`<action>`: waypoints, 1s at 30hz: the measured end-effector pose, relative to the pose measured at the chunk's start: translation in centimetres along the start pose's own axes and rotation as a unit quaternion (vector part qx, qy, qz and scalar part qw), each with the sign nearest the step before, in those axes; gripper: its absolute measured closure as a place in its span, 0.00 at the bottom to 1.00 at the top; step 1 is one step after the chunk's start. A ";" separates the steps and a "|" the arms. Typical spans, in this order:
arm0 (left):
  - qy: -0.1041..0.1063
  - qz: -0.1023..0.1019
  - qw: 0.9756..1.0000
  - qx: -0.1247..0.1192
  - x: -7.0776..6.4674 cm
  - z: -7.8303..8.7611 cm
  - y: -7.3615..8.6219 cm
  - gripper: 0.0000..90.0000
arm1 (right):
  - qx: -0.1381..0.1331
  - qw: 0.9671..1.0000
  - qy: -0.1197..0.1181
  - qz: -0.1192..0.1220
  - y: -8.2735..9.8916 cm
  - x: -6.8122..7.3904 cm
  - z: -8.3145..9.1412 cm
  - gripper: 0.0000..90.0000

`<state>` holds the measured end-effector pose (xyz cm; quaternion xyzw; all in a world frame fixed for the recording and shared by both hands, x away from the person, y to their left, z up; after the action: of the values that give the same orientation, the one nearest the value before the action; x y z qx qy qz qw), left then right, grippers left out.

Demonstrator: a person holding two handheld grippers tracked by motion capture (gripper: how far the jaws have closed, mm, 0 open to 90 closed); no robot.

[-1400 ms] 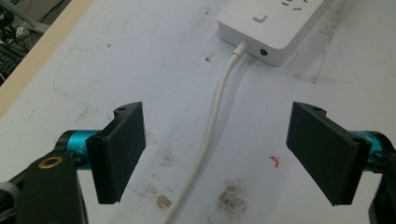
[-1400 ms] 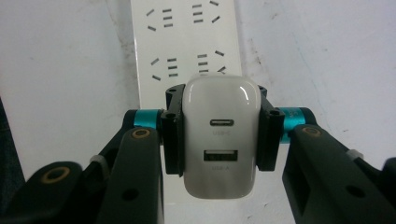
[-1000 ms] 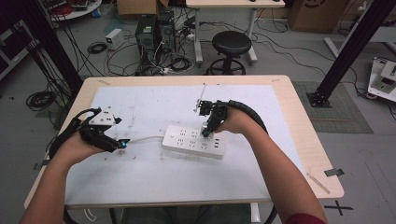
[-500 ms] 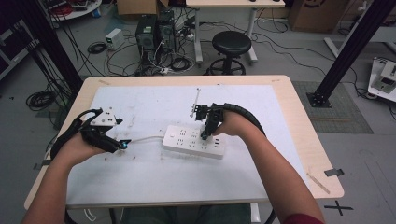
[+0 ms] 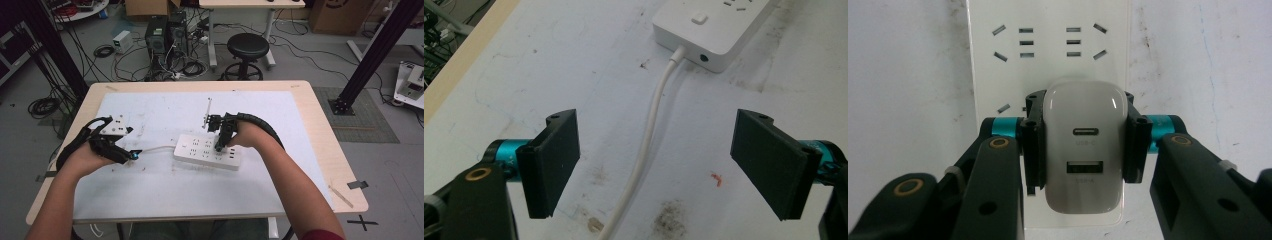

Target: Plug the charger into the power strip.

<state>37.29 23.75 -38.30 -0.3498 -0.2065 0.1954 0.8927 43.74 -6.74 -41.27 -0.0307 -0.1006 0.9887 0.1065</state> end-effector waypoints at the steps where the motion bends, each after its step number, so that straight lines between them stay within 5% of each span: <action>1: 0.000 -0.003 1.000 -0.002 0.0 -0.1 -0.3 0.22 | -0.016 1.000 -0.020 -0.015 0.3 -0.6 0.0 0.71; 10: 0.006 -0.008 1.000 0.002 -0.4 -0.5 -0.4 0.22 | -0.011 1.000 -0.012 -0.014 0.3 -0.4 -0.1 0.71; 17: 0.006 -0.006 1.000 0.003 -0.3 -0.7 -0.5 0.22 | 0.002 1.000 0.017 0.011 0.0 0.3 -0.3 0.71; 30: 0.008 -0.012 1.000 0.002 -0.6 -0.8 -0.7 0.22 | 0.013 1.000 0.011 -0.004 -0.3 0.3 -0.5 0.71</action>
<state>37.36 22.57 -38.51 -0.3465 -0.2035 0.1823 0.8974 43.59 -6.31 -41.76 -0.0399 -0.0863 0.9891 0.1121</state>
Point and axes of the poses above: each handheld gripper's, and its own axes: z roughly backward along the jaws, y roughly out of its underside, x roughly to its left, the point moved 5 cm from there along -z, roughly forward along the jaws, and after that the axes turned 4 degrees about -x, right-handed, at the moved point
